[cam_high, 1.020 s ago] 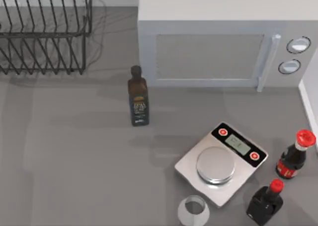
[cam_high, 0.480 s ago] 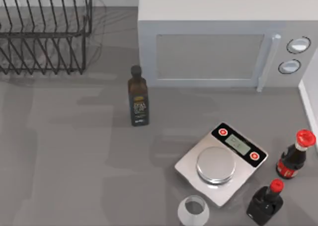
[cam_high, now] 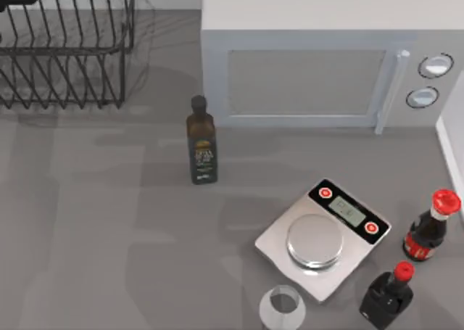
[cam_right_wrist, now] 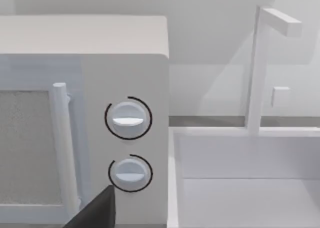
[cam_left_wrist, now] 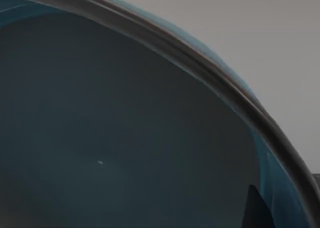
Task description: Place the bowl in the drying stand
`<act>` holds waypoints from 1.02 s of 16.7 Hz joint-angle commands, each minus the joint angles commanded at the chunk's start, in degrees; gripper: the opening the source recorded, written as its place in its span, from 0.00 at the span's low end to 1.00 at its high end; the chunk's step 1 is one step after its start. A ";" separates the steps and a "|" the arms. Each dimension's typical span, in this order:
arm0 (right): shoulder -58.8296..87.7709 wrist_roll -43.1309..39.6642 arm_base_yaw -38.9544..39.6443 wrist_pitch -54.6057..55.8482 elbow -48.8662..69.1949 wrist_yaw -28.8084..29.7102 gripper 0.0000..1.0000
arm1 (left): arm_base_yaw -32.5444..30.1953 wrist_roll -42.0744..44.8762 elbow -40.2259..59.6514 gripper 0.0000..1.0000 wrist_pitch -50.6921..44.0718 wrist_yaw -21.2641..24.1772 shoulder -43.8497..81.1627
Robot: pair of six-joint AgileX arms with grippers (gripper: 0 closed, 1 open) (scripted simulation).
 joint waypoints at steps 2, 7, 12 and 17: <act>0.00 0.00 0.00 0.00 0.00 0.00 1.00 | 0.00 0.00 0.00 0.08 0.00 0.00 0.00; 0.00 0.00 0.00 0.00 0.00 0.00 1.00 | 0.00 0.00 0.00 0.45 0.00 0.00 0.00; 0.00 0.00 0.00 0.00 0.00 0.00 1.00 | 0.00 0.00 0.00 0.83 0.00 0.00 0.00; 0.00 0.00 0.00 0.00 0.00 0.00 1.00 | 0.00 0.00 0.00 1.00 0.00 0.00 0.00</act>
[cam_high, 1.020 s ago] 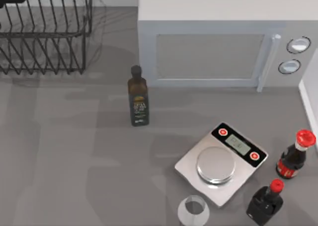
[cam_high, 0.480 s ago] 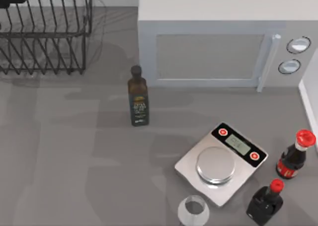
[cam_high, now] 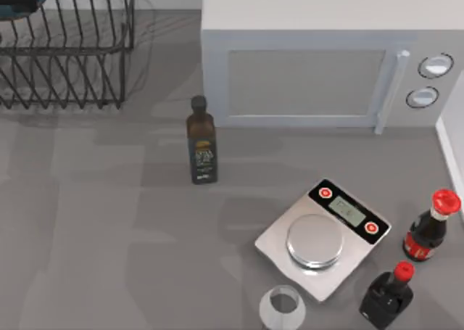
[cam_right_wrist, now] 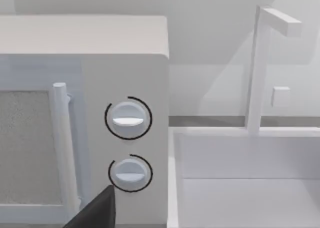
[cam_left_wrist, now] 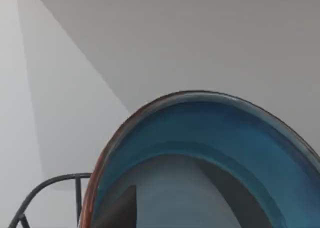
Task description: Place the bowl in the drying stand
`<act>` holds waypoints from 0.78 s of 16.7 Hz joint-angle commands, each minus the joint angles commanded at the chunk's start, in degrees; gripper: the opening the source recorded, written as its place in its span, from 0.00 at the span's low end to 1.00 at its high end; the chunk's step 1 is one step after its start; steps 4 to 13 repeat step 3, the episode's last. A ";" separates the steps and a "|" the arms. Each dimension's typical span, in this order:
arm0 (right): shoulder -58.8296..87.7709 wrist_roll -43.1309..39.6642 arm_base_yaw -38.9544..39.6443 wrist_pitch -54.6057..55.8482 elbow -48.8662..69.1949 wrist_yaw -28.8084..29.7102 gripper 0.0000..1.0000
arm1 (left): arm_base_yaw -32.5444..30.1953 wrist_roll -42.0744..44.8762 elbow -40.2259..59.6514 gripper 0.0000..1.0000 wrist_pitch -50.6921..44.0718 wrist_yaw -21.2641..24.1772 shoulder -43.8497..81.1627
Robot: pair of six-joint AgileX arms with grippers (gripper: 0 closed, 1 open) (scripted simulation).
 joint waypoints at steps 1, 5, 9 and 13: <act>0.00 0.00 0.00 0.00 0.00 0.00 1.00 | 0.00 0.00 0.00 1.00 0.00 0.00 0.00; 0.00 0.00 0.00 0.00 0.00 0.00 1.00 | 0.00 0.00 0.00 1.00 0.00 0.00 0.00; 0.00 0.00 0.00 0.00 0.00 0.00 1.00 | 0.00 0.00 0.00 1.00 0.00 0.00 0.00; 0.00 0.00 0.00 0.00 0.00 0.00 1.00 | 0.00 0.00 0.00 1.00 0.00 0.00 0.00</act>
